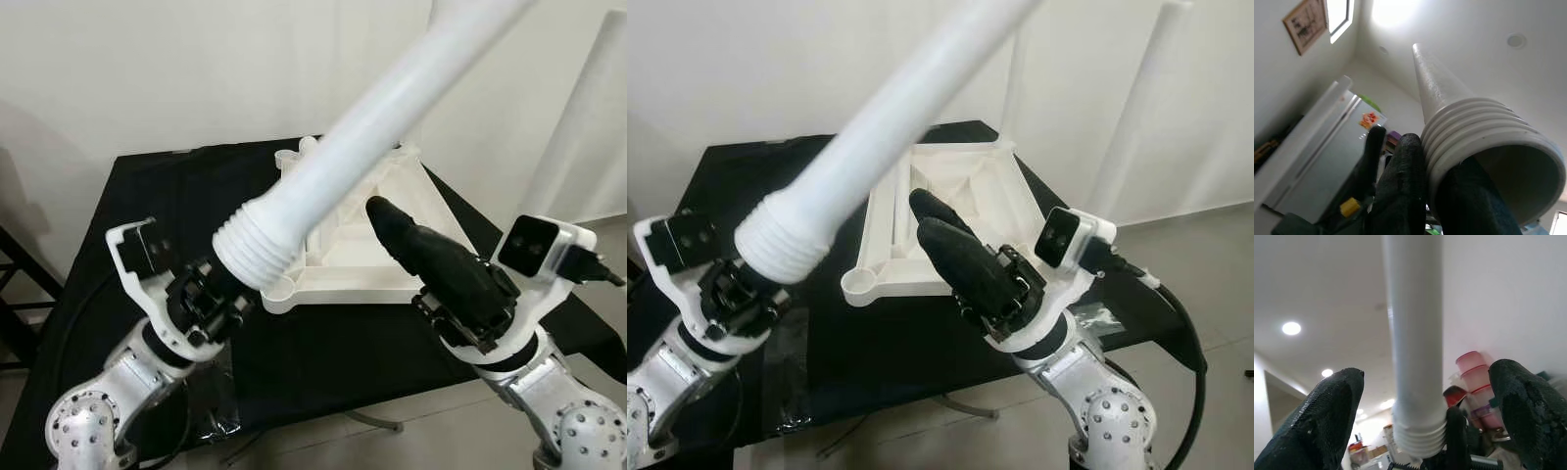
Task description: Building children table
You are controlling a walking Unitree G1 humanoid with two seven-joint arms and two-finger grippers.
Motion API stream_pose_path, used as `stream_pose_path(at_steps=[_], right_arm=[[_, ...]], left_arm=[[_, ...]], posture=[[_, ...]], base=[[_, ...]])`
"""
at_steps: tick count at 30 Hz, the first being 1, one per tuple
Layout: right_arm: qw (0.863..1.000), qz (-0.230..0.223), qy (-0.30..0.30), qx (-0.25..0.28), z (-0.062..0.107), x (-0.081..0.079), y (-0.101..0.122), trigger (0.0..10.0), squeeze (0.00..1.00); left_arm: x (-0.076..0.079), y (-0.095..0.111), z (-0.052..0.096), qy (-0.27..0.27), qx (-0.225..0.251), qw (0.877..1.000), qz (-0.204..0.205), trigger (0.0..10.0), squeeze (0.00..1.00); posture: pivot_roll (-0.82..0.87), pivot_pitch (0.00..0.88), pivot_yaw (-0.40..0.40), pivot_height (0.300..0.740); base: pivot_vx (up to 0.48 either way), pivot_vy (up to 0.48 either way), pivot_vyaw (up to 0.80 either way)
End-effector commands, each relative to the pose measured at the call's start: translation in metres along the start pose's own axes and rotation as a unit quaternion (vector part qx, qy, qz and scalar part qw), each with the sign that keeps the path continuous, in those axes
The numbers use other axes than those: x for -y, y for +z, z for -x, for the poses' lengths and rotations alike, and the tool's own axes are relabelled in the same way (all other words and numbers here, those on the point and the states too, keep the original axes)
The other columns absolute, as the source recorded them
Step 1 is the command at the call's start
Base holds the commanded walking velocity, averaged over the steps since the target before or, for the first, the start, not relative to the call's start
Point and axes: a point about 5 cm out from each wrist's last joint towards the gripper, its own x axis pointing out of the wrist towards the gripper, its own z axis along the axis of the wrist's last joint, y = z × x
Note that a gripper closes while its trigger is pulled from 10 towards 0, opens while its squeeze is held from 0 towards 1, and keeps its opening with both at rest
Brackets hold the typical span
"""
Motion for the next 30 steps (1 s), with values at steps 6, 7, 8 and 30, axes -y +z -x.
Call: stream_pose_path(at_steps=[6, 7, 8, 30], right_arm=[[0.999, -0.004, 0.035, -0.027, -0.011, -0.004, -0.002, 10.0, 0.00], [0.999, -0.006, 0.038, -0.032, -0.012, -0.004, -0.003, 10.0, 0.00], [0.998, -0.008, 0.041, -0.037, -0.012, -0.004, -0.004, 10.0, 0.00], [0.996, -0.014, 0.073, -0.043, -0.041, 0.011, -0.020, 10.0, 0.00]], left_arm=[[0.008, -0.027, -0.003, -0.026, -0.043, 0.998, 0.039, 0.0, 0.00], [0.009, -0.030, -0.003, -0.027, -0.049, 0.997, 0.044, 0.0, 0.00], [0.009, -0.033, -0.003, -0.026, -0.056, 0.997, 0.047, 0.0, 0.00], [0.002, -0.057, 0.001, 0.008, -0.129, 0.991, 0.039, 0.0, 0.00]], posture=[[-0.11, 0.000, -0.007, 0.740], [-0.11, 0.000, -0.007, 0.740], [-0.11, 0.000, -0.008, 0.740], [-0.10, 0.000, -0.010, 0.740]], base=[[0.000, 0.000, 0.00], [0.000, 0.000, 0.00], [0.000, 0.000, 0.00], [0.000, 0.000, 0.00]])
